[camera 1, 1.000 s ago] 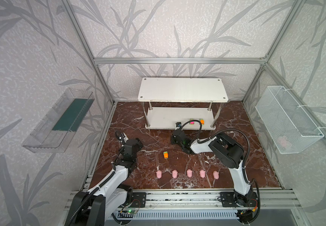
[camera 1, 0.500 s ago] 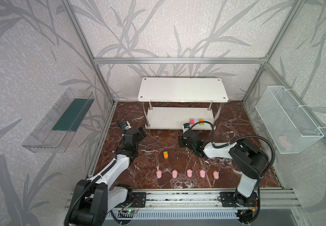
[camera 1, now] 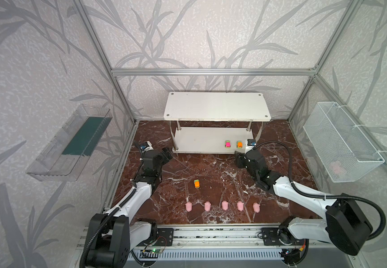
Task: Place and organize the plastic toys onto the shelf
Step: 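Draw the right gripper back while the left gripper heads toward the shelf, then move the left gripper beside the shelf leg above the upside-down flatbed truck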
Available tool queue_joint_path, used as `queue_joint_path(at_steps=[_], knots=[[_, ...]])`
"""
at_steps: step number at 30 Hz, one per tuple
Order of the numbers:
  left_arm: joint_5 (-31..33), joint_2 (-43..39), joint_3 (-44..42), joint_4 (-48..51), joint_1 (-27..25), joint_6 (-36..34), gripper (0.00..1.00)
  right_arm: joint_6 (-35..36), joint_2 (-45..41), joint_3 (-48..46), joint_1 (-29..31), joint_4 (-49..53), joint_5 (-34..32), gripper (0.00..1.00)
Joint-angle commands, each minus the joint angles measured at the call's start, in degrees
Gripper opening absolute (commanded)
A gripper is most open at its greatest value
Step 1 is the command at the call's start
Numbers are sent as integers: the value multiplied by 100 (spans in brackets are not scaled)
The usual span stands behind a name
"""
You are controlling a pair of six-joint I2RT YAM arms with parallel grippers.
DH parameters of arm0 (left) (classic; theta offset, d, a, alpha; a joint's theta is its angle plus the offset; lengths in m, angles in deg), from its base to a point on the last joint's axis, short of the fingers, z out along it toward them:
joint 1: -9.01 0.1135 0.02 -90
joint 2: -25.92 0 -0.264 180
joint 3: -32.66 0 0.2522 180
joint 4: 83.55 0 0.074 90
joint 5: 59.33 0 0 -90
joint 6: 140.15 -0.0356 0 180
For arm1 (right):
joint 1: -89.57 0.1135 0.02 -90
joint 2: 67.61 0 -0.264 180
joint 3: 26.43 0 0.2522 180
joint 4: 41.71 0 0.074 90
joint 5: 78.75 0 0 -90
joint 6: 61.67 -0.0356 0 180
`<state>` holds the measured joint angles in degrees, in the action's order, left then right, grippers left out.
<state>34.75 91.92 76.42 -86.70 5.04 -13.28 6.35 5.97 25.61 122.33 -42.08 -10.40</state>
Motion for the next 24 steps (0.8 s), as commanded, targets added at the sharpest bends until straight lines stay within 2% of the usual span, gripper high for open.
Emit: queue_joint_path(at_steps=[1, 4, 6, 8, 10, 16, 17, 24], knots=[[-429, 44, 59, -245, 216, 339, 89, 72, 28, 141, -317, 350, -63, 64], [-569, 165, 129, -314, 384, 638, 87, -93, 123, 196, -510, 251, 148, 64], [-708, 362, 288, -285, 443, 800, 79, -143, 202, 214, -542, 187, 245, 64], [-890, 660, 572, -245, 472, 827, 63, -205, 272, 204, -548, 133, 328, 64], [-1059, 1049, 901, -264, 478, 838, 40, -274, 336, 182, -546, 105, 440, 64], [-1446, 2067, 1703, -474, 502, 1009, 3, -386, 195, -60, -551, 62, 576, 64], [-1432, 2204, 1819, -447, 502, 1020, 0, -386, 147, -96, -556, 80, 574, 64], [-1397, 3207, 2521, -406, 496, 1005, 0, -513, -381, -432, -553, 243, 821, 64]])
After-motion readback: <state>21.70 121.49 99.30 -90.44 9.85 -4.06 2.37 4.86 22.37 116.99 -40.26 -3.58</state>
